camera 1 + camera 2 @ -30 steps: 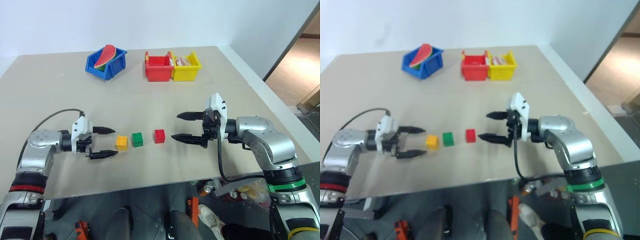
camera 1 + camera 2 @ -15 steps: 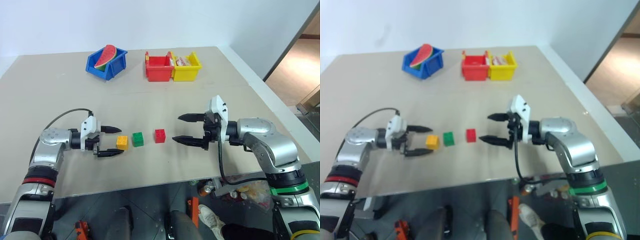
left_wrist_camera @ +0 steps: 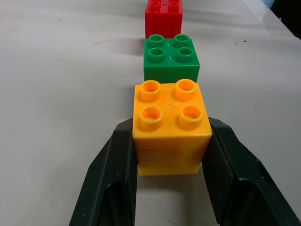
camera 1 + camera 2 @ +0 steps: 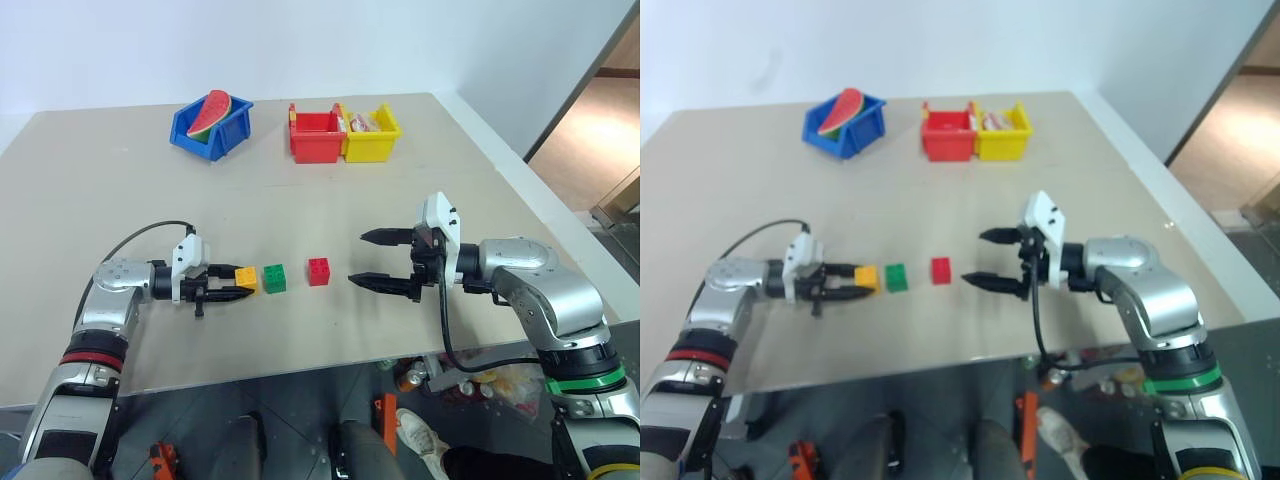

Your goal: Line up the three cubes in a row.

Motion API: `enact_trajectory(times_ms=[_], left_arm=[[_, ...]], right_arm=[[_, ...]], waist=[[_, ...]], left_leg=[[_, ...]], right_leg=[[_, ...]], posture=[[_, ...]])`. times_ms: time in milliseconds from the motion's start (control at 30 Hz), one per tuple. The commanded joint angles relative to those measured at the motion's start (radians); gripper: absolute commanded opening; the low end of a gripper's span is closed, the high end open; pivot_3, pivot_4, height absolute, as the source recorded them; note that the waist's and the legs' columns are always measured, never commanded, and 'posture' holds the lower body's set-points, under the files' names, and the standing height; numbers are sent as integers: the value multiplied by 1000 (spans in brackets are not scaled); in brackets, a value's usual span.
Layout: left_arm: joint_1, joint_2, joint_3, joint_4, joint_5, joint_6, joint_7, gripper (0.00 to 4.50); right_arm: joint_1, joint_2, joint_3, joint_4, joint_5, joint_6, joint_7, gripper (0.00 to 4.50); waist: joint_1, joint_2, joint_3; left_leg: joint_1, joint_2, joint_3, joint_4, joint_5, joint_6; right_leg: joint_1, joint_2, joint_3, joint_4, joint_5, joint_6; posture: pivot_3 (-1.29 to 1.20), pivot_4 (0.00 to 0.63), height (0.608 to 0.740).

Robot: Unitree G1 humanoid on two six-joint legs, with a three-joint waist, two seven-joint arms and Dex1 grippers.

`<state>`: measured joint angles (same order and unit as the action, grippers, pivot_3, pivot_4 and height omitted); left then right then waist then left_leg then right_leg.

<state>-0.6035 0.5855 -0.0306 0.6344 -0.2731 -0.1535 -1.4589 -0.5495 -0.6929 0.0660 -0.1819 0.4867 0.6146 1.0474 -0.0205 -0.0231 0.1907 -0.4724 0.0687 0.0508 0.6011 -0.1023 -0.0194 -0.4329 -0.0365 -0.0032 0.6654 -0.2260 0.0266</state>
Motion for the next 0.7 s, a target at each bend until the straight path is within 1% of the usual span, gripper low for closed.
enact_trajectory(times_ms=[33,267,433,700], left_arm=[[-16,71,33,-50,-23,21,-46,1319],[-18,127,33,-42,-25,34,-93,1319],[3,121,25,-69,-23,39,-101,1319],[13,115,3,-53,7,1,-97,1319]], right_arm=[[-7,-12,-30,-29,14,-13,7,4500],[-13,-6,-21,-14,8,-24,14,4500],[-10,-6,-22,-15,8,-23,17,4500],[-5,-9,-23,-16,7,-19,19,4500]], waist=[[-1,0,0],[0,0,0],[0,0,0],[0,0,0]], left_leg=[[0,0,0,0,0,0],[0,1,0,0,0,0],[0,1,0,0,0,0],[0,1,0,0,0,0]], right_leg=[[0,0,0,0,0,0],[-1,1,1,0,0,-1],[-1,0,1,0,0,-1],[-1,1,1,0,0,-1]], posture=[[0,150,740],[0,150,740],[0,150,740],[0,150,740]])
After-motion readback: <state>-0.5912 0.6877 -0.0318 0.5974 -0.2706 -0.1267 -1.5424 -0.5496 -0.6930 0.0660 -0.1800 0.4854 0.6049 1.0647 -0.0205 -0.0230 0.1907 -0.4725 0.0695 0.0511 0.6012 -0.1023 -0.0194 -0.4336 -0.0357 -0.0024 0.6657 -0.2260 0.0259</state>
